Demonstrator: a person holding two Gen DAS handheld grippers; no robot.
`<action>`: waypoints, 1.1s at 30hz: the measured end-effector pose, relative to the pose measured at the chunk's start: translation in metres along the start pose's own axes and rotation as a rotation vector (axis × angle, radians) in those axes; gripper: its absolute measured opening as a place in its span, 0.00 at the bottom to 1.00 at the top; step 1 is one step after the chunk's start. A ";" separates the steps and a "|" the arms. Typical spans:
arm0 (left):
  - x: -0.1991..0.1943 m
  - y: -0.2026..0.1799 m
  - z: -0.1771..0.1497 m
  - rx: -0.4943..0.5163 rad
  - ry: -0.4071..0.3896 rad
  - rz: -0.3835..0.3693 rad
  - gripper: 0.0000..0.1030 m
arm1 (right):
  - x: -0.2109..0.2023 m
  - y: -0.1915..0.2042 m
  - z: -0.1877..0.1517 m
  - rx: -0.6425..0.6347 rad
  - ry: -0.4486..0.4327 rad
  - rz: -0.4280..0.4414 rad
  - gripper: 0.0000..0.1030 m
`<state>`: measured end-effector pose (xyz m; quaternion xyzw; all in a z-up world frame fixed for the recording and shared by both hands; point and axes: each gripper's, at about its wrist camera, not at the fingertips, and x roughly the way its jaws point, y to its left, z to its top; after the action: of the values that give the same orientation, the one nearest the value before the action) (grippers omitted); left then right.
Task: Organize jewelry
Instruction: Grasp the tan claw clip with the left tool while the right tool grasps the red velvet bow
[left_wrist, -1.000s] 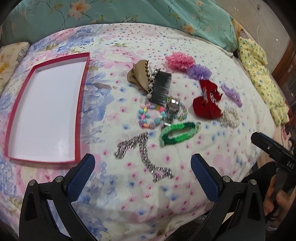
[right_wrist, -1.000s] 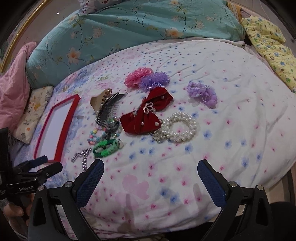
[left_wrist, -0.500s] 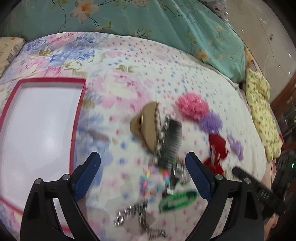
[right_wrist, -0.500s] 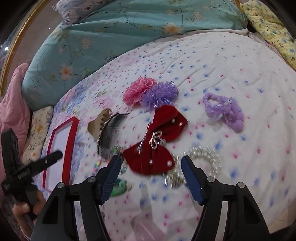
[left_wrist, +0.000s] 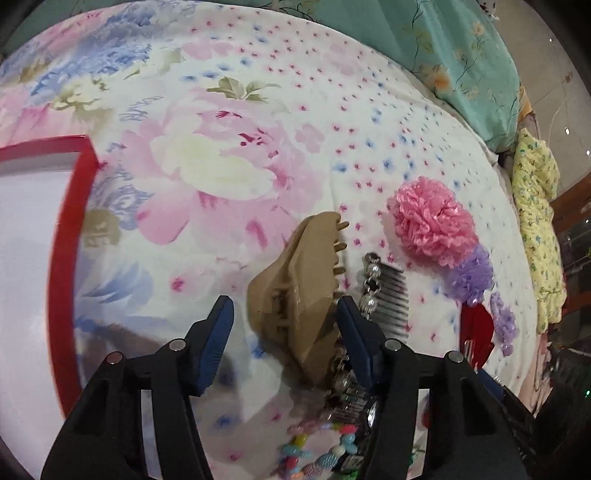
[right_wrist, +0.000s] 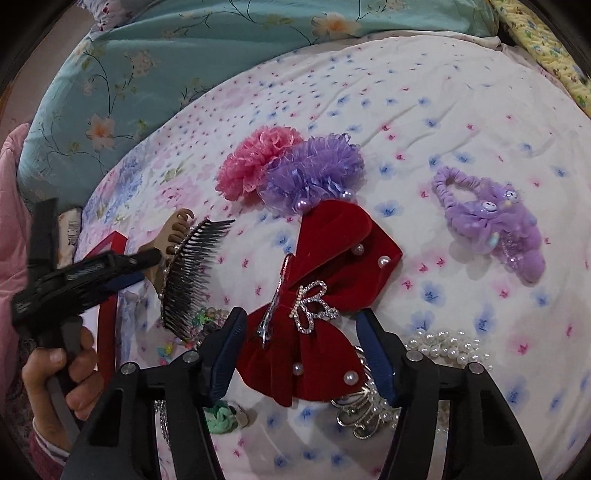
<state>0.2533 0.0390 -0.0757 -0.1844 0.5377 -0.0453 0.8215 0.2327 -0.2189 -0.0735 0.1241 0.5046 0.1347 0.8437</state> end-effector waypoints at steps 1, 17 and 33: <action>0.001 -0.001 0.001 0.004 0.000 0.006 0.59 | 0.001 0.002 0.000 -0.008 0.000 -0.005 0.62; 0.008 -0.017 0.000 0.118 0.000 0.009 0.56 | -0.005 0.004 -0.003 -0.042 -0.050 -0.019 0.38; -0.091 0.032 -0.023 0.016 -0.147 -0.100 0.56 | -0.044 0.030 -0.008 -0.072 -0.121 0.078 0.04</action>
<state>0.1909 0.0875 -0.0159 -0.2072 0.4655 -0.0769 0.8570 0.2024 -0.2060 -0.0312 0.1212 0.4422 0.1777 0.8708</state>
